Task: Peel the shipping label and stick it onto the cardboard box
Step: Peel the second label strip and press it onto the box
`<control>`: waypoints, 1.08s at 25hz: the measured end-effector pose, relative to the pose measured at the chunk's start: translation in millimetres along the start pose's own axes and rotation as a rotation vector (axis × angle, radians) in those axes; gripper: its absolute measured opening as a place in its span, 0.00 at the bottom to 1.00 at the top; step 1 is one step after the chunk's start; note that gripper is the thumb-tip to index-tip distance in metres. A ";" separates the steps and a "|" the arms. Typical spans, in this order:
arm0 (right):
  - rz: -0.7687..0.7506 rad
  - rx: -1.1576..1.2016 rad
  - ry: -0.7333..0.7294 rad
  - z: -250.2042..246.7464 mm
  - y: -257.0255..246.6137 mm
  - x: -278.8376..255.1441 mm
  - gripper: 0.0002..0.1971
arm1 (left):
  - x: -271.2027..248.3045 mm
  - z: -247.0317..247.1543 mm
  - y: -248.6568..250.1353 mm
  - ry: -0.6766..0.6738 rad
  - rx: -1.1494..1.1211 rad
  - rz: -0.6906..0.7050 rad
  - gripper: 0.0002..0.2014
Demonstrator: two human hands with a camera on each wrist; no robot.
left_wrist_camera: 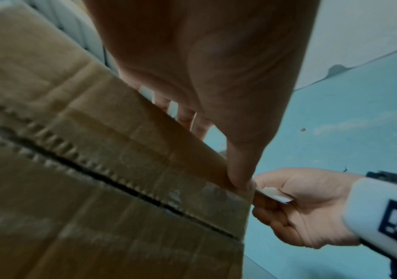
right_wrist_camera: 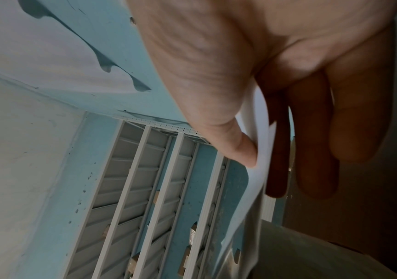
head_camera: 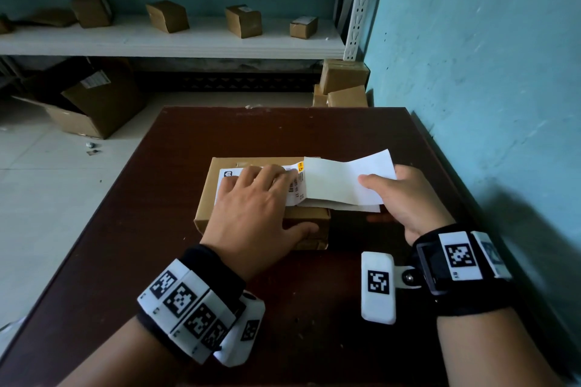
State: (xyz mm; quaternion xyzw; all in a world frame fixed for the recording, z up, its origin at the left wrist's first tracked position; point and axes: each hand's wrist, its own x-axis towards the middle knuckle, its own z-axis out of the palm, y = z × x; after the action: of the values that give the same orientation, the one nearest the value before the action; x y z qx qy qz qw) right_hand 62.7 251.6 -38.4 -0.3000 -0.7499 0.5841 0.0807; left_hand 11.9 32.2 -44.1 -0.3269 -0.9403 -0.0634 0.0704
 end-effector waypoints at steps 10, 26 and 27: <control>-0.015 0.029 -0.001 2.2 -0.2 -0.4 0.03 | 0.2 1.5 1.5 0.052 -0.004 0.000 0.37; -0.023 0.030 0.004 4.5 0.9 1.9 0.05 | 5.2 5.0 9.5 0.045 0.007 0.004 0.44; -0.021 0.028 0.005 4.4 0.3 2.1 0.05 | 2.9 8.2 10.0 0.073 -0.006 0.012 0.41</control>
State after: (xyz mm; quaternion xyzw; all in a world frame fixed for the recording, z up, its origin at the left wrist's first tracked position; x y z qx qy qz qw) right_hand 59.1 249.1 -40.6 -0.2923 -0.7444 0.5931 0.0927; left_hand 15.2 43.2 -50.8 -0.3304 -0.9349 -0.0778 0.1042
